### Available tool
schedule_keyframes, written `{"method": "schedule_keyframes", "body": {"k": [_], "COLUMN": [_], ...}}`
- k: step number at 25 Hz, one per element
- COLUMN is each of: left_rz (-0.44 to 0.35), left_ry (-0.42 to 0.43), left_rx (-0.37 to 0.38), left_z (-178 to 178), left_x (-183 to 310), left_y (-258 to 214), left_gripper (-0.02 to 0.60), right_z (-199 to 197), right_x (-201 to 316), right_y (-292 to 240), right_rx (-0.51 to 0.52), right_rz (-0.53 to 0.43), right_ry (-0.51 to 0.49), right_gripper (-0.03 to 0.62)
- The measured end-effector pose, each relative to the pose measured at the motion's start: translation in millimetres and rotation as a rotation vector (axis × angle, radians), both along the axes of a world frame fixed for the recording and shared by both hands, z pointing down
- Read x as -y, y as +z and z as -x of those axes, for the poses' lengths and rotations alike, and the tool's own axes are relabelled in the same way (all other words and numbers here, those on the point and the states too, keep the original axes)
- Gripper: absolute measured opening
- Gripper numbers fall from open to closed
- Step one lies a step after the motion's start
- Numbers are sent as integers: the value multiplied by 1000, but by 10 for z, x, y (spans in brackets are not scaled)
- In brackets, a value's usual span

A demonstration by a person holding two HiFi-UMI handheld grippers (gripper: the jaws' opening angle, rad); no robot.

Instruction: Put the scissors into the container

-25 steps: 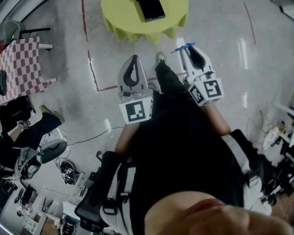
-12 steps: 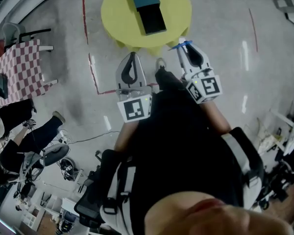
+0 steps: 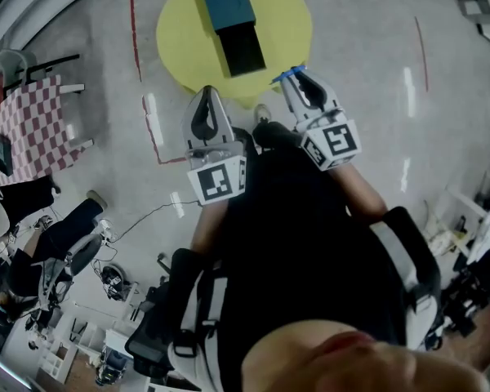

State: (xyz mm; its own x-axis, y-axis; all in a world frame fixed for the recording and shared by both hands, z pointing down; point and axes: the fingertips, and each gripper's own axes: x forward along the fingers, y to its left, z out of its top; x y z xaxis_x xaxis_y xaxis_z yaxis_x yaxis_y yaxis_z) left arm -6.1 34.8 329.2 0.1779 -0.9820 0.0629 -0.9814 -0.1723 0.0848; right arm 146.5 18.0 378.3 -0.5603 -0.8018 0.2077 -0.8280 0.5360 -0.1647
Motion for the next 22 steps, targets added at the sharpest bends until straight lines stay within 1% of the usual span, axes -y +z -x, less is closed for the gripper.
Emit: {"method": "schedule_keyframes", "body": {"k": [4, 6, 10, 13, 16, 22], "left_rz": [10, 12, 18, 24, 35, 55], "left_ry": [-5, -5, -16, -18, -9, 21], "left_rx": [12, 24, 33, 34, 36, 29], "left_z": [-159, -177, 3, 73, 113, 206], "left_x": [154, 214, 389, 484, 594, 884], "left_y": [-22, -35, 38, 64, 103, 240], "left_gripper": [-3, -4, -4, -3, -3, -5], "right_z": [-116, -119, 74, 127, 149, 249], "right_x": [213, 291, 500, 608, 709, 915], "right_y": [34, 74, 200, 245, 296, 578], "right_rx": [12, 14, 3, -6, -16, -47], "right_rz": [17, 37, 55, 66, 81, 127], "right_ry": [-10, -11, -26, -23, -12, 5], "right_gripper": [78, 78, 78, 78, 78, 78]}}
